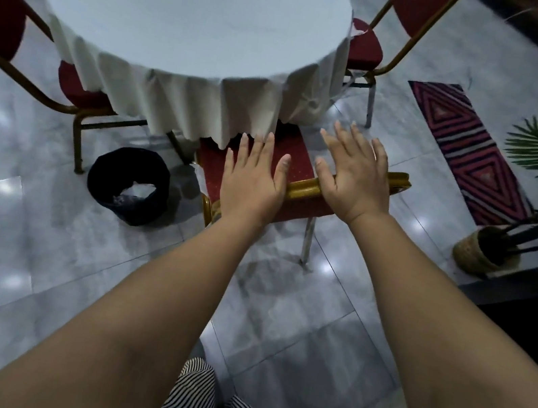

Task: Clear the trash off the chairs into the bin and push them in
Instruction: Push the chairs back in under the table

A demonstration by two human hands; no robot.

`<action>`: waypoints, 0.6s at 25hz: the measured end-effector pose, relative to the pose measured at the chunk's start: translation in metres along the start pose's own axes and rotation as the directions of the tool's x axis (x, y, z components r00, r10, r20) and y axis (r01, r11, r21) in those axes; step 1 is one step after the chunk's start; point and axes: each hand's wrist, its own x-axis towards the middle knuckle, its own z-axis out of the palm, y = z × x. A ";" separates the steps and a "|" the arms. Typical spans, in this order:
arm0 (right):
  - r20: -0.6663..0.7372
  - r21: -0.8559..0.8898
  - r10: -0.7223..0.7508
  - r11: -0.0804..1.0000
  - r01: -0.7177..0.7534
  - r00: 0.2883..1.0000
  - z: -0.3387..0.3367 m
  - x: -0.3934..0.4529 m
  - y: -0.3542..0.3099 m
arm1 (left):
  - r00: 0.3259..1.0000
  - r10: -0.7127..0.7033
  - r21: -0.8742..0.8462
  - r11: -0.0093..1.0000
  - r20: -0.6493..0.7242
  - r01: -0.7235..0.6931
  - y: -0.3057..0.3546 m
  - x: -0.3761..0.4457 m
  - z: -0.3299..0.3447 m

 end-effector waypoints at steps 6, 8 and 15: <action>-0.014 -0.001 0.009 1.000 -0.009 1.000 0.009 0.035 -0.001 | 1.000 -0.011 -0.011 1.000 -0.004 0.011 -0.006 0.033 -0.001; -0.014 -0.002 0.007 1.000 -0.007 1.000 0.011 0.044 -0.002 | 1.000 -0.016 -0.015 1.000 -0.004 0.016 -0.008 0.041 -0.002; 0.003 -0.026 0.021 0.999 -0.021 1.000 0.016 0.060 -0.001 | 1.000 -0.007 -0.004 1.000 0.005 0.007 -0.009 0.056 -0.001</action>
